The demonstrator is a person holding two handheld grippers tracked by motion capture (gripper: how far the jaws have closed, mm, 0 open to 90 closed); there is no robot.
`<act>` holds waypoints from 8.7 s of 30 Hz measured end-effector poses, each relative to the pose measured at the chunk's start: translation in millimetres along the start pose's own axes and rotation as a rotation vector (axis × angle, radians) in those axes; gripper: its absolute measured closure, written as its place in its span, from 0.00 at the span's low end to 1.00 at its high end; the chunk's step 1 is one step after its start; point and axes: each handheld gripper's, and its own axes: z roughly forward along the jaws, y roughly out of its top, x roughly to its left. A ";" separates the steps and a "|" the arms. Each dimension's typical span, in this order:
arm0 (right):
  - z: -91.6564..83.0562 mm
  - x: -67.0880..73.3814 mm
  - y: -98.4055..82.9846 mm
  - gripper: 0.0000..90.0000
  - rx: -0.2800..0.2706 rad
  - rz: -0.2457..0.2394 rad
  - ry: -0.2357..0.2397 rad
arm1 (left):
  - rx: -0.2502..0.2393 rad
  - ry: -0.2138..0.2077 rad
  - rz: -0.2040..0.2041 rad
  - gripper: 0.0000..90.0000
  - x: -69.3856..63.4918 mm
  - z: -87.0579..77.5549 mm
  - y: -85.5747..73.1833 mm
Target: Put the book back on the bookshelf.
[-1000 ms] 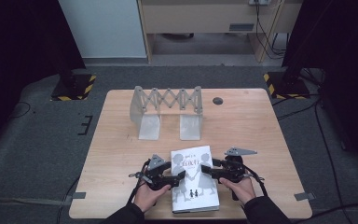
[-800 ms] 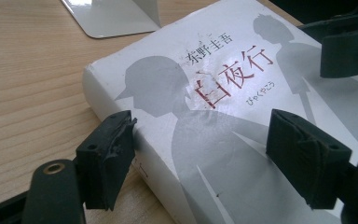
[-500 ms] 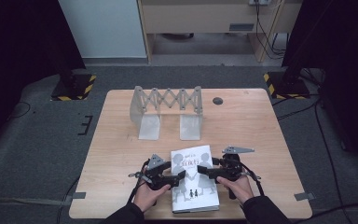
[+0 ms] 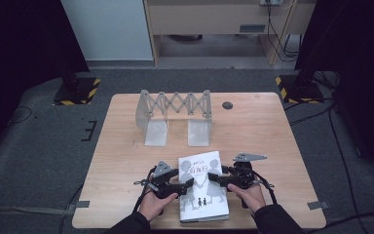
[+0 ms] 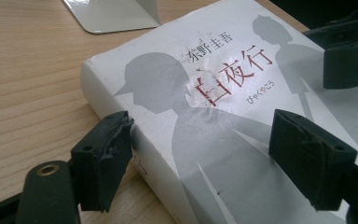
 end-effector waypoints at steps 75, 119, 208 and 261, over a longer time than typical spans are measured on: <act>-26.9 0.6 24.0 0.87 -0.083 0.017 0.195 | -0.001 -0.203 -0.051 0.00 10.5 5.2 4.3; -28.6 -7.7 24.6 0.89 -0.095 0.058 0.188 | 0.112 -0.316 -0.163 0.00 7.9 19.0 -6.0; 4.8 -16.3 -4.8 0.27 0.103 0.035 -0.104 | 0.137 -0.243 -0.250 0.01 0.7 22.3 -3.9; -9.2 -14.7 6.7 0.49 -0.087 -0.017 -0.073 | 0.049 -0.204 -0.210 0.24 2.9 14.2 16.5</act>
